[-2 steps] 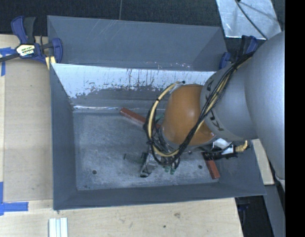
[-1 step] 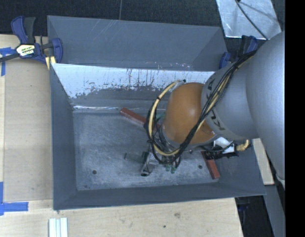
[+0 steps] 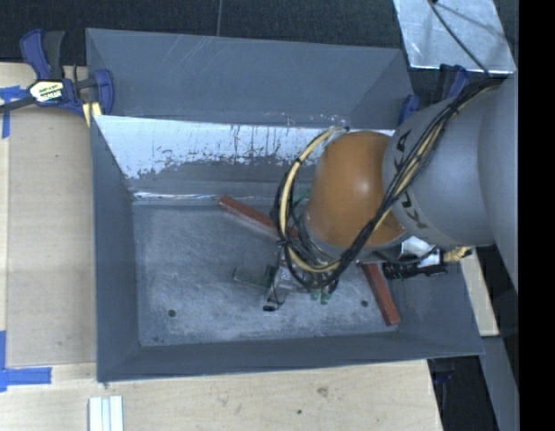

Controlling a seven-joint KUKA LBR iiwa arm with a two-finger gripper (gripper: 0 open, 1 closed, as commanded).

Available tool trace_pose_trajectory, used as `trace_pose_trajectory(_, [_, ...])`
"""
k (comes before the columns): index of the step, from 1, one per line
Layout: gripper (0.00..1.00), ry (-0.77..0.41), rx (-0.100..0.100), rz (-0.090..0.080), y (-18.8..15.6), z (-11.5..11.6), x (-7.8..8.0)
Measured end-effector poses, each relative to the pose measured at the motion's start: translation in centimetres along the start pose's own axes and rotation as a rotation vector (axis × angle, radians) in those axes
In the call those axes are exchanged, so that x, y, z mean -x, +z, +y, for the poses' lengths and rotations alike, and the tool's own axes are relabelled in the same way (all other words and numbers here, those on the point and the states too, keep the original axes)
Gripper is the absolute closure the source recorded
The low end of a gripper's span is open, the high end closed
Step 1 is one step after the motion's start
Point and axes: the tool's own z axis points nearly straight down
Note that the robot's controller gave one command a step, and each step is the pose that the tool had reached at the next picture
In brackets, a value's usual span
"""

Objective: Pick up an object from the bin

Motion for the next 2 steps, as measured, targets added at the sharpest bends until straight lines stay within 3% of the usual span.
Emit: trace_pose_trajectory(2, [1.00,0.001,0.000,0.001,-6.6,0.0,0.4])
